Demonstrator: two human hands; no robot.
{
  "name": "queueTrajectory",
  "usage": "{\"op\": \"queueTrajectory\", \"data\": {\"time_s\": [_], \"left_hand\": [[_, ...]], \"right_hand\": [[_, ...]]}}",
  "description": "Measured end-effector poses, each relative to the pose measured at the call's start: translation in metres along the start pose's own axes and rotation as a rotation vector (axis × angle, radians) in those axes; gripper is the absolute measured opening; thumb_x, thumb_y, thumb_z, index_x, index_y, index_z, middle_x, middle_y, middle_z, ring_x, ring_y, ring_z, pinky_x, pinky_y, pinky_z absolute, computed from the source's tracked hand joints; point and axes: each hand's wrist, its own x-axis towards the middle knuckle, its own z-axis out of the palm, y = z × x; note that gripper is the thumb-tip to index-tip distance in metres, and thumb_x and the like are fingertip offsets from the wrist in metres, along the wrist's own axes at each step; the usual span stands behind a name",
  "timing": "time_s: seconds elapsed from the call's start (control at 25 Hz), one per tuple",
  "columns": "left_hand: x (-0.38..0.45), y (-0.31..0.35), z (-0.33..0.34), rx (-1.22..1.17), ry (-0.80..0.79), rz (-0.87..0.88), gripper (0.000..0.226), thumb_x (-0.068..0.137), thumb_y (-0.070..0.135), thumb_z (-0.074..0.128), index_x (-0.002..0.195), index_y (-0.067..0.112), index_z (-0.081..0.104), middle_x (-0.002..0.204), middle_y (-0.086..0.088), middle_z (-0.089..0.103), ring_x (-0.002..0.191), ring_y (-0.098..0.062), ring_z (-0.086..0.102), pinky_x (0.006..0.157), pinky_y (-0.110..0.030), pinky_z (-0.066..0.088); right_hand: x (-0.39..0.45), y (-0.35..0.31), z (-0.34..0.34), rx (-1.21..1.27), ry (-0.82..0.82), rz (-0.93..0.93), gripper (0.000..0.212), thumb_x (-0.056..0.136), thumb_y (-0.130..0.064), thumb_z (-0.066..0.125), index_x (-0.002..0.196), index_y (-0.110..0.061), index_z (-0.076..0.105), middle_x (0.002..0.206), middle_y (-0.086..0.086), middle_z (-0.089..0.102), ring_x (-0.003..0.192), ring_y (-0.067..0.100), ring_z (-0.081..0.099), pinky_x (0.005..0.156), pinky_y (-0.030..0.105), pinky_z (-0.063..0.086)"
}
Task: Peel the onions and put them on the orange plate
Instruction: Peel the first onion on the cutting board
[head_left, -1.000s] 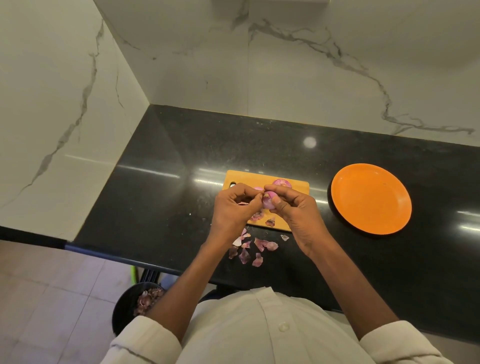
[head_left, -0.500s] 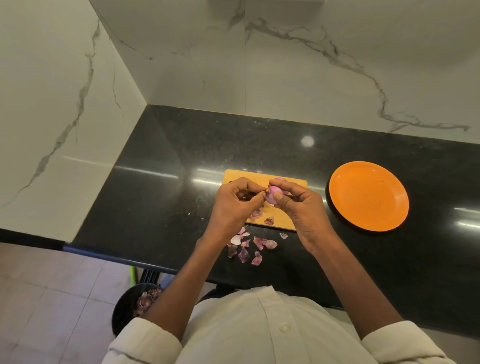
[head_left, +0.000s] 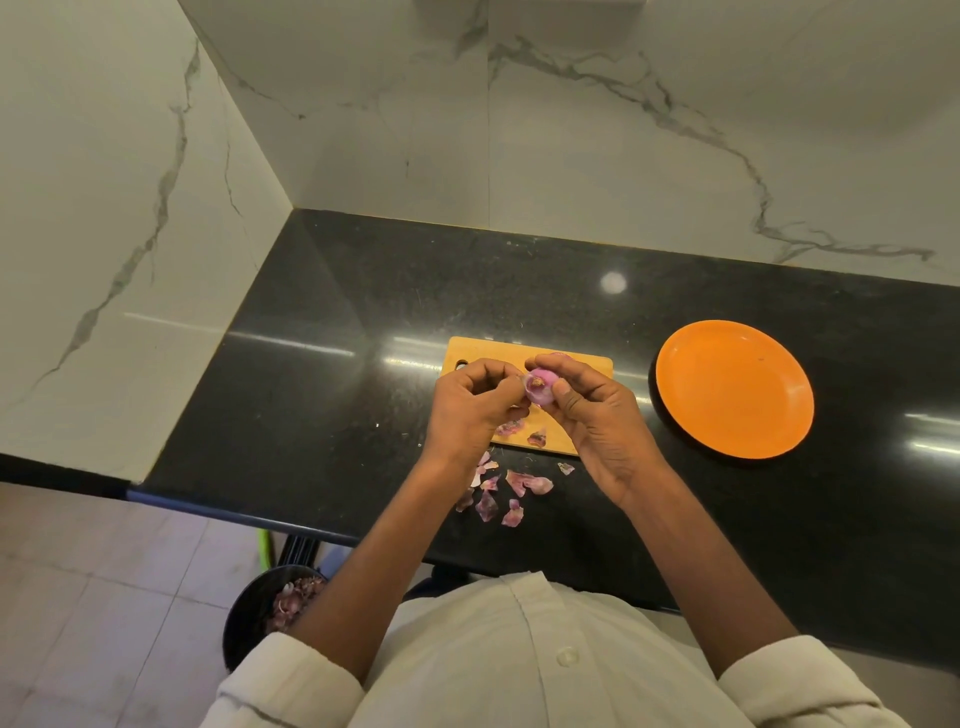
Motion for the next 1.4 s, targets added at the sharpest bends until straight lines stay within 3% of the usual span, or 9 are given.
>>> {"op": "queueTrajectory", "data": {"time_s": [0.16,0.36,0.64,0.84,1.04,1.12,1.28,1.4], "left_hand": [[-0.005,-0.002,-0.004,0.024,-0.051,0.031,0.021,0.099,0.02,0.076,0.112,0.003,0.075,0.104,-0.019,0.078,0.102,-0.043,0.075,0.098,-0.061,0.06],[-0.004,-0.004,-0.005,0.139,-0.02,0.161,0.012,0.099,0.015,0.076,0.105,0.006,0.077,0.095,-0.015,0.079,0.091,-0.039,0.077,0.088,-0.06,0.063],[-0.003,-0.008,-0.003,0.096,0.102,0.109,0.01,0.101,0.008,0.071,0.103,0.0,0.067,0.092,-0.017,0.076,0.085,-0.034,0.079,0.084,-0.056,0.066],[-0.004,-0.011,-0.009,0.162,0.008,0.153,0.011,0.104,0.012,0.068,0.113,0.007,0.068,0.104,-0.012,0.076,0.094,-0.029,0.078,0.086,-0.05,0.066],[-0.007,-0.006,-0.015,0.372,0.009,0.248,0.02,0.101,0.028,0.074,0.118,0.019,0.074,0.117,0.005,0.073,0.108,-0.011,0.07,0.088,-0.025,0.06],[-0.008,-0.003,-0.017,0.344,-0.013,0.281,0.023,0.098,0.023,0.077,0.119,0.014,0.076,0.114,0.003,0.076,0.108,-0.013,0.072,0.091,-0.029,0.062],[-0.005,-0.004,-0.023,0.362,0.0,0.321,0.017,0.097,0.013,0.078,0.113,0.008,0.08,0.103,0.0,0.079,0.099,-0.017,0.076,0.089,-0.037,0.064],[-0.004,-0.001,-0.022,0.388,-0.018,0.32,0.021,0.098,0.016,0.077,0.117,0.009,0.078,0.108,0.0,0.079,0.1,-0.018,0.076,0.089,-0.038,0.065]], "right_hand": [[0.0,0.001,-0.001,0.048,0.017,0.021,0.032,0.092,-0.009,0.069,0.123,-0.011,0.074,0.128,0.007,0.075,0.124,0.021,0.069,0.099,0.031,0.059],[0.001,0.002,0.006,0.061,0.014,0.048,0.04,0.089,-0.009,0.072,0.129,-0.007,0.072,0.126,0.008,0.075,0.124,0.021,0.069,0.105,0.035,0.056],[0.007,0.013,0.008,0.425,0.068,0.221,0.029,0.101,-0.008,0.058,0.128,-0.007,0.068,0.137,0.019,0.068,0.125,0.033,0.068,0.105,0.046,0.054],[0.005,0.008,0.007,0.329,0.047,0.185,0.032,0.106,-0.009,0.056,0.136,-0.006,0.066,0.137,0.017,0.069,0.131,0.033,0.065,0.107,0.045,0.053],[0.004,0.006,0.011,0.086,0.041,0.098,0.031,0.102,-0.008,0.061,0.132,-0.007,0.068,0.129,0.015,0.073,0.118,0.027,0.072,0.093,0.033,0.063],[0.004,0.005,0.012,0.059,0.056,0.099,0.025,0.103,-0.011,0.06,0.125,-0.005,0.071,0.125,0.016,0.074,0.112,0.026,0.074,0.084,0.028,0.063],[0.003,0.007,0.016,-0.024,0.063,0.092,0.025,0.104,-0.015,0.058,0.121,-0.006,0.074,0.121,0.011,0.077,0.113,0.026,0.074,0.095,0.035,0.062],[0.003,0.005,0.018,-0.038,0.079,0.075,0.023,0.103,-0.016,0.059,0.118,-0.009,0.075,0.118,0.008,0.078,0.11,0.023,0.075,0.09,0.032,0.063]]}}
